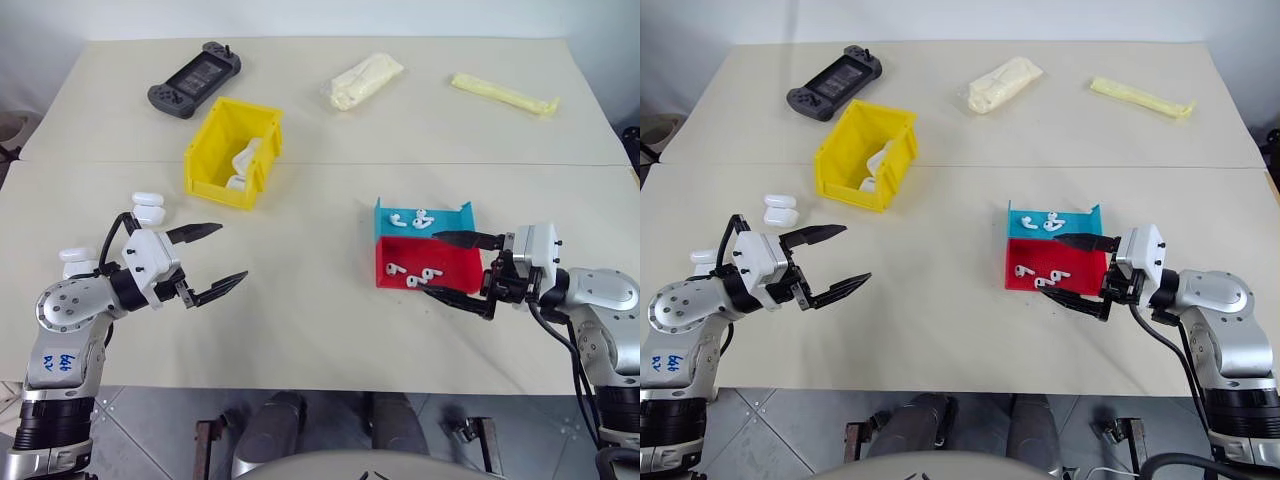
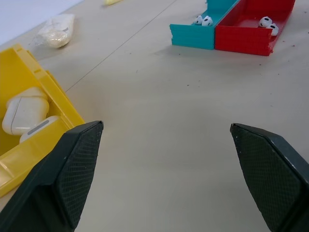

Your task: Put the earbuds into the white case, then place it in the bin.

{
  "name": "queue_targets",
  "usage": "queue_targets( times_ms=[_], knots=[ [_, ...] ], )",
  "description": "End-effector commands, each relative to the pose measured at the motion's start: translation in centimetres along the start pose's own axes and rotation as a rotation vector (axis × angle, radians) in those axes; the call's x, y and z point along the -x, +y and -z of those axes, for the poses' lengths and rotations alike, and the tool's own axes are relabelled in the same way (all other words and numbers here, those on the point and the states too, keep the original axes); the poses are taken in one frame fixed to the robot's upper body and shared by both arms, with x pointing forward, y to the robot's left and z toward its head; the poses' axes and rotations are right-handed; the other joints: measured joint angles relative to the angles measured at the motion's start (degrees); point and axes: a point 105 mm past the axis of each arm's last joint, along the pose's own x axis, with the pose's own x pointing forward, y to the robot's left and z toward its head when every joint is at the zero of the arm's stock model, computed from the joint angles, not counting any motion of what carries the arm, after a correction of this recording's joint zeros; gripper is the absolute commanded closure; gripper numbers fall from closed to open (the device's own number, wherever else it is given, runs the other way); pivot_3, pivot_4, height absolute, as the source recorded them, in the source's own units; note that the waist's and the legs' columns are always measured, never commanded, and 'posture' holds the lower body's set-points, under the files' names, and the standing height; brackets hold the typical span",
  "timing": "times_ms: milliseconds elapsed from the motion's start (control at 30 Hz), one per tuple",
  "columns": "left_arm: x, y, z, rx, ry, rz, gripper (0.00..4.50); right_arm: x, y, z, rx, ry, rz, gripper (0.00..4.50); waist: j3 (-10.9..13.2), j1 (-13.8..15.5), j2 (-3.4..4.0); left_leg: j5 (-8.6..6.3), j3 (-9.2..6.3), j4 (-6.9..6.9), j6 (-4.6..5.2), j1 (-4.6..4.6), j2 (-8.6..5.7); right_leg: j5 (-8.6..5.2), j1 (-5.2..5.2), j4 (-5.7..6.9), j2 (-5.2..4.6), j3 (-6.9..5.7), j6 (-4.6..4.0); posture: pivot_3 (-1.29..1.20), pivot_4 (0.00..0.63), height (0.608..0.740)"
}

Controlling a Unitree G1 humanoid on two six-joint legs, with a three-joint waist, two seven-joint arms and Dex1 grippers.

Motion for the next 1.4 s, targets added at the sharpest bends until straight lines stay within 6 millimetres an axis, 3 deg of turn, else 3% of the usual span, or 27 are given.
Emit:
queue_targets(
  times_ms=[33,233,333,567,767,867,1000,1167,1300,1400],
  knots=[
    [-0.2,0.1,-0.7,-0.01,-0.032,-0.002,0.01,0.4,-0.3,-0.8,0.044,-0.002,0.008,0.0,0.0,0.0,0.0,-0.01,0.02,0.0,-0.01,0.0,0.03,0.0,0.0,-0.01,0.04,0.03,0.01,0.0,0.15,0.74],
    [-0.2,0.4,-1.0,0.016,-0.066,-0.02,0.01,0.4,-0.2,-0.8,0.041,-0.004,0.002,0.0,0.0,0.0,0.01,-0.1,0.17,0.0,-0.12,0.02,0.3,0.02,-0.02,-0.13,0.3,0.15,0.03,0.0,0.15,0.74],
    [0.9,1.2,-0.5,0.055,-0.049,-0.124,0.01,-0.1,0.0,-1.1,0.043,-0.032,-0.028,0.0,0.0,-0.1,0.02,-0.14,0.24,0.0,-0.14,0.03,0.4,0.02,-0.04,-0.15,0.36,0.16,0.03,0.0,0.15,0.74],
    [5.7,1.8,1.2,0.174,0.004,-0.456,0.01,-3.6,1.3,-3.6,0.088,-0.172,-0.153,0.0,0.0,-0.9,0.05,-0.29,0.44,-0.02,-0.24,0.1,0.73,0.01,-0.12,-0.18,0.64,0.3,0.0,0.0,0.15,0.74],
    [13.1,0.2,4.1,0.345,0.108,-0.872,0.01,-5.8,2.4,-6.5,0.136,-0.333,-0.233,0.0,0.1,-0.7,0.03,-0.36,0.53,-0.01,-0.2,0.11,0.76,0.03,-0.1,-0.49,0.69,0.37,-0.01,0.0,0.15,0.74],
    [15.2,-1.0,5.4,0.44,0.138,-0.995,0.01,-6.1,2.7,-6.8,0.153,-0.356,-0.237,0.0,0.1,0.1,0.01,-0.44,0.56,0.0,-0.14,0.1,0.77,0.03,-0.09,-0.51,0.71,0.39,-0.02,0.0,0.15,0.74],
    [16.2,-1.5,6.5,0.509,0.155,-1.068,0.01,-6.1,3.0,-6.8,0.163,-0.36,-0.241,0.0,0.1,1.0,0.0,-0.44,0.55,0.08,-0.13,0.11,0.71,0.03,-0.01,-0.53,0.67,0.37,-0.01,0.0,0.15,0.74],
    [17.3,0.2,6.9,0.544,0.205,-1.111,0.01,-5.8,2.7,-6.7,0.159,-0.333,-0.231,0.0,0.1,1.0,0.0,-0.44,0.56,0.08,-0.15,0.14,0.77,0.03,-0.04,-0.5,0.73,0.39,-0.02,0.0,0.15,0.74],
    [19.5,2.8,7.3,0.603,0.407,-1.109,0.01,-5.5,2.7,-6.3,0.139,-0.298,-0.237,0.0,0.1,0.4,0.0,-0.46,0.56,0.05,-0.18,0.14,0.81,0.01,-0.07,-0.46,0.79,0.4,-0.07,0.0,0.15,0.74],
    [20.8,5.4,6.3,0.647,0.533,-1.124,0.01,-5.3,2.7,-6.1,0.131,-0.28,-0.234,0.0,0.1,0.1,-0.01,-0.47,0.55,0.01,-0.19,0.16,0.81,0.0,-0.09,-0.4,0.81,0.43,-0.09,0.0,0.15,0.74]
  ],
)
